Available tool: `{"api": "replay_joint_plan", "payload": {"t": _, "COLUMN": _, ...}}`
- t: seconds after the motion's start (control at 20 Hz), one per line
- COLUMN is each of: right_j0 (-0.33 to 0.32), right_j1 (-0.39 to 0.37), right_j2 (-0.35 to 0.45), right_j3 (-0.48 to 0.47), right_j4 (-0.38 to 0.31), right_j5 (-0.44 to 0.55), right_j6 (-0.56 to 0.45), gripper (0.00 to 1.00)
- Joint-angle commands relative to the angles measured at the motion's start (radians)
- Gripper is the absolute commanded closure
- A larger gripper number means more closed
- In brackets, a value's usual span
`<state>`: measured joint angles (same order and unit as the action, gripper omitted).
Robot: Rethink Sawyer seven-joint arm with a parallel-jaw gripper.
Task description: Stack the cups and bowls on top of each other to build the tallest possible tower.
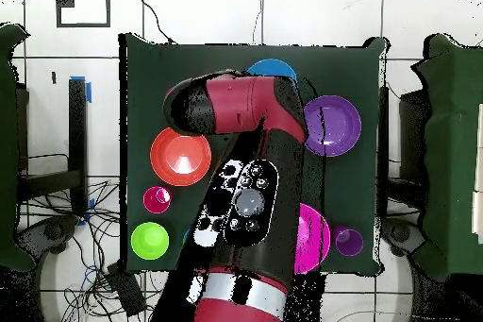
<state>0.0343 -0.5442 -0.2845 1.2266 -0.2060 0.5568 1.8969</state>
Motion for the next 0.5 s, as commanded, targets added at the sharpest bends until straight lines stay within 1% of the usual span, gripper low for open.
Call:
{"api": "replay_joint_plan", "payload": {"t": 0.05, "right_j0": 0.036, "right_j1": 0.083, "right_j2": 0.082, "right_j3": 0.138, "right_j4": -0.09, "right_j5": 0.0, "right_j6": -0.011, "gripper": 0.0}}
{"api": "replay_joint_plan", "payload": {"t": 0.2, "right_j0": 0.045, "right_j1": 0.082, "right_j2": 0.077, "right_j3": 0.145, "right_j4": -0.088, "right_j5": 0.012, "right_j6": 0.001, "gripper": 0.0}}
{"api": "replay_joint_plan", "payload": {"t": 0.3, "right_j0": 0.058, "right_j1": 0.085, "right_j2": 0.065, "right_j3": 0.154, "right_j4": -0.085, "right_j5": 0.011, "right_j6": 0.031, "gripper": 0.0}}
{"api": "replay_joint_plan", "payload": {"t": 0.5, "right_j0": 0.087, "right_j1": 0.09, "right_j2": 0.036, "right_j3": 0.172, "right_j4": -0.052, "right_j5": 0.027, "right_j6": 0.105, "gripper": 0.0}}
